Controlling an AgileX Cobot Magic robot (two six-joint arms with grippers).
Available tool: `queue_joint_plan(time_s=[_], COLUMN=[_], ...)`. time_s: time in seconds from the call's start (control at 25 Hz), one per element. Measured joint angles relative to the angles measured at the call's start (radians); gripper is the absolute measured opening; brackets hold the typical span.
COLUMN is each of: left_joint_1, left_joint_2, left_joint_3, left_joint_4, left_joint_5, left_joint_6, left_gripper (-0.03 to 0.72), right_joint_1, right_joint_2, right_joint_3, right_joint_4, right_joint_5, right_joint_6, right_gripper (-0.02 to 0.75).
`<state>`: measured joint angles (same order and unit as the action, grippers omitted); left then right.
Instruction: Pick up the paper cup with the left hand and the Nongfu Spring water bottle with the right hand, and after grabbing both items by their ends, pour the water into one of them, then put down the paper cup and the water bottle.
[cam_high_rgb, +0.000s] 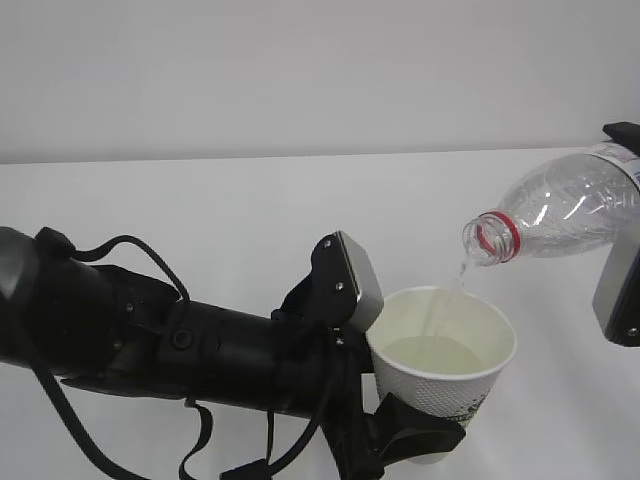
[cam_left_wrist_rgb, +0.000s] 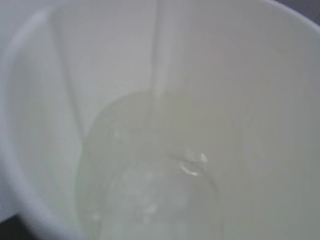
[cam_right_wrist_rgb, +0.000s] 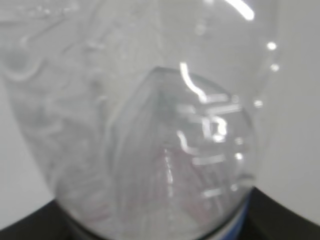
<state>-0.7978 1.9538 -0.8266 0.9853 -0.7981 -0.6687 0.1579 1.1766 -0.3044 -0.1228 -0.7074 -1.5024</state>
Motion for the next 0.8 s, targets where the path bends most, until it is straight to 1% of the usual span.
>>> queue_joint_plan(time_s=[0.8], left_joint_1=[0.000], left_joint_2=[0.000], left_joint_3=[0.000], left_joint_4=[-0.021], left_joint_5=[0.000], left_joint_6=[0.000], left_gripper=[0.522], right_joint_1=[0.000], right_joint_2=[0.000], right_joint_3=[0.000], right_joint_4=[0.004], right_joint_5=[0.000], right_joint_6=[-0.008], right_gripper=[0.422])
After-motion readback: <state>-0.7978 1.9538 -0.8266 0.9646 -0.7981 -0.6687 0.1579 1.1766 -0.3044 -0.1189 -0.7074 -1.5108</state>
